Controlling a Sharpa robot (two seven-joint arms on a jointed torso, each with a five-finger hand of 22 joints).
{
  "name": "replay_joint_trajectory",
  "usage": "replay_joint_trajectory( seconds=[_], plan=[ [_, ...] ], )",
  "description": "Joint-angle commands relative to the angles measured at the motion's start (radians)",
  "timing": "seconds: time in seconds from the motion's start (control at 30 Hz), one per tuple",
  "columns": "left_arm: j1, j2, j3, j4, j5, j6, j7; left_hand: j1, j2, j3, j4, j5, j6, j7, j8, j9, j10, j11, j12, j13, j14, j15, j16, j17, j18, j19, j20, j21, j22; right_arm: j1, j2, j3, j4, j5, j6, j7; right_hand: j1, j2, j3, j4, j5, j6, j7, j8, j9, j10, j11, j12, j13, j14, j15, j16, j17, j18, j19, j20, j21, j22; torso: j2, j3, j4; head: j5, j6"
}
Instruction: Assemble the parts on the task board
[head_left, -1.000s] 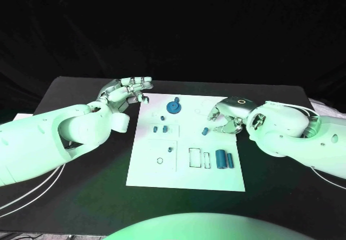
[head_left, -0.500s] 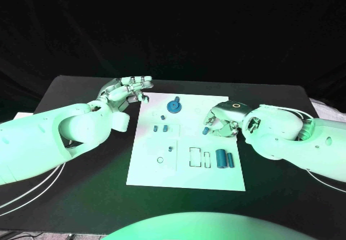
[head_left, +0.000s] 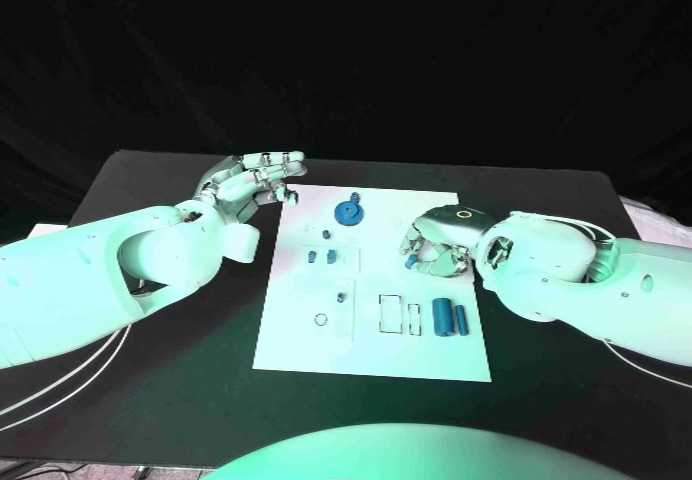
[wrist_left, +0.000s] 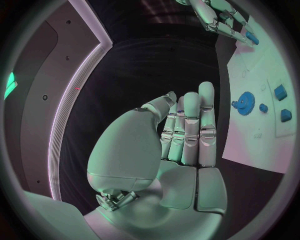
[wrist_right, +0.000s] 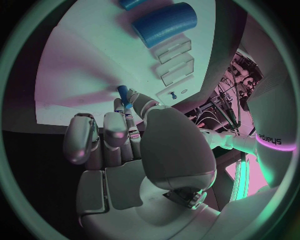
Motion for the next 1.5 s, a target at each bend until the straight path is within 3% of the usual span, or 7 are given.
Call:
replay_joint_trajectory(
  seconds=[0.03, 0.3, 0.73, 0.87, 1.03, 1.33, 1.5],
  plan=[
    [0.000, 0.000, 0.001, 0.001, -0.005, 0.017, 0.001, 0.006, 0.000, -0.001, -0.006, 0.004, -0.004, 0.002, 0.006, 0.000, -0.005, 0.001, 0.002, 0.001, -0.005, 0.001, 0.004, -0.001, 0.018, -0.001, 0.001, -0.005, -0.002, -0.003, 0.002, 0.000, 0.000, 0.010, 0.034, 0.013, 0.005, 0.002, 0.008, 0.000, 0.004, 0.011, 0.000, 0.003, 0.002, 0.010, 0.000, -0.002, -0.001, 0.027, 0.005, 0.006, 0.006, -0.003, 0.007, -0.002, 0.006, 0.005, 0.001, -0.0002, -0.0002, 0.001, 0.000],
    [0.000, -0.001, 0.001, 0.002, -0.005, 0.018, -0.004, 0.006, 0.000, -0.002, -0.006, 0.004, -0.005, 0.002, 0.006, 0.000, -0.005, 0.001, 0.003, 0.001, -0.005, 0.002, 0.004, -0.001, 0.018, -0.001, 0.001, -0.005, -0.002, -0.005, 0.003, 0.000, -0.004, 0.011, 0.032, 0.011, 0.005, 0.006, 0.032, 0.000, 0.004, 0.041, 0.003, 0.010, 0.005, 0.043, -0.004, -0.007, -0.001, 0.027, 0.004, 0.015, 0.010, -0.004, 0.010, -0.003, 0.011, 0.012, 0.000, 0.0001, -0.0006, 0.001, -0.001],
    [0.000, -0.002, 0.001, 0.002, -0.005, 0.019, -0.006, 0.006, 0.000, -0.002, -0.006, 0.004, -0.005, 0.002, 0.006, 0.000, -0.005, 0.001, 0.003, 0.001, -0.005, 0.002, 0.004, -0.001, 0.018, -0.001, 0.001, -0.005, -0.002, -0.005, 0.013, 0.000, -0.012, -0.002, -0.035, 0.009, 0.007, 0.070, 0.094, 0.009, -0.051, 0.106, -0.002, 0.025, 0.014, 0.113, -0.013, -0.012, 0.003, 0.027, 0.001, 0.032, 0.021, -0.007, 0.015, -0.005, 0.022, 0.028, 0.001, 0.0004, 0.0008, 0.002, -0.006],
    [0.000, -0.002, 0.001, 0.002, -0.005, 0.018, -0.006, 0.006, 0.000, -0.002, -0.006, 0.004, -0.005, 0.002, 0.006, 0.000, -0.005, 0.001, 0.003, 0.001, -0.005, 0.002, 0.004, -0.001, 0.018, -0.001, 0.001, -0.005, -0.002, -0.005, 0.012, 0.000, -0.008, -0.006, -0.060, 0.011, 0.013, 0.079, 0.109, 0.003, -0.060, 0.114, -0.003, 0.025, 0.016, 0.128, -0.015, -0.016, 0.003, 0.029, -0.001, 0.039, 0.027, -0.009, 0.019, -0.006, 0.029, 0.039, 0.000, 0.0005, 0.0000, 0.003, -0.007],
    [0.000, -0.003, 0.001, 0.002, -0.005, 0.018, -0.006, 0.006, 0.000, -0.002, -0.006, 0.004, -0.005, 0.002, 0.006, 0.000, -0.005, 0.001, 0.003, 0.001, -0.005, 0.002, 0.004, -0.001, 0.018, -0.001, 0.001, -0.005, -0.002, -0.004, -0.002, 0.000, 0.013, -0.004, -0.080, 0.012, 0.017, 0.075, 0.119, -0.006, -0.062, 0.117, -0.003, 0.024, 0.017, 0.133, -0.016, -0.022, 0.003, 0.029, -0.002, 0.041, 0.026, -0.009, 0.019, -0.007, 0.029, 0.039, 0.000, 0.0004, -0.0007, 0.004, -0.008],
    [0.000, -0.003, 0.001, 0.002, -0.005, 0.018, -0.006, 0.006, 0.000, -0.002, -0.006, 0.004, -0.005, 0.002, 0.006, 0.000, -0.005, 0.001, 0.003, 0.001, -0.005, 0.002, 0.004, -0.001, 0.018, -0.001, 0.001, -0.005, -0.002, 0.021, -0.059, 0.005, 0.101, 0.030, -0.118, 0.011, 0.018, 0.062, 0.124, -0.017, -0.060, 0.118, 0.001, 0.021, 0.017, 0.135, -0.014, -0.031, 0.002, 0.028, -0.001, 0.041, 0.024, -0.009, 0.018, -0.007, 0.030, 0.039, 0.000, 0.0004, -0.0024, 0.004, -0.005],
    [0.000, 0.000, 0.001, 0.001, -0.005, 0.019, -0.005, 0.006, 0.000, -0.002, -0.006, 0.004, -0.005, 0.002, 0.006, 0.000, -0.005, 0.001, 0.003, 0.001, -0.005, 0.002, 0.004, -0.001, 0.018, -0.001, 0.001, -0.005, -0.002, 0.029, -0.048, 0.007, 0.143, 0.062, -0.144, 0.028, 0.020, 0.056, 0.131, -0.025, -0.051, 0.117, 0.003, 0.017, 0.017, 0.135, -0.012, -0.038, 0.002, 0.027, 0.001, 0.042, 0.022, -0.009, 0.017, -0.006, 0.030, 0.038, -0.001, -0.0001, -0.0008, 0.005, -0.005]
  ],
)
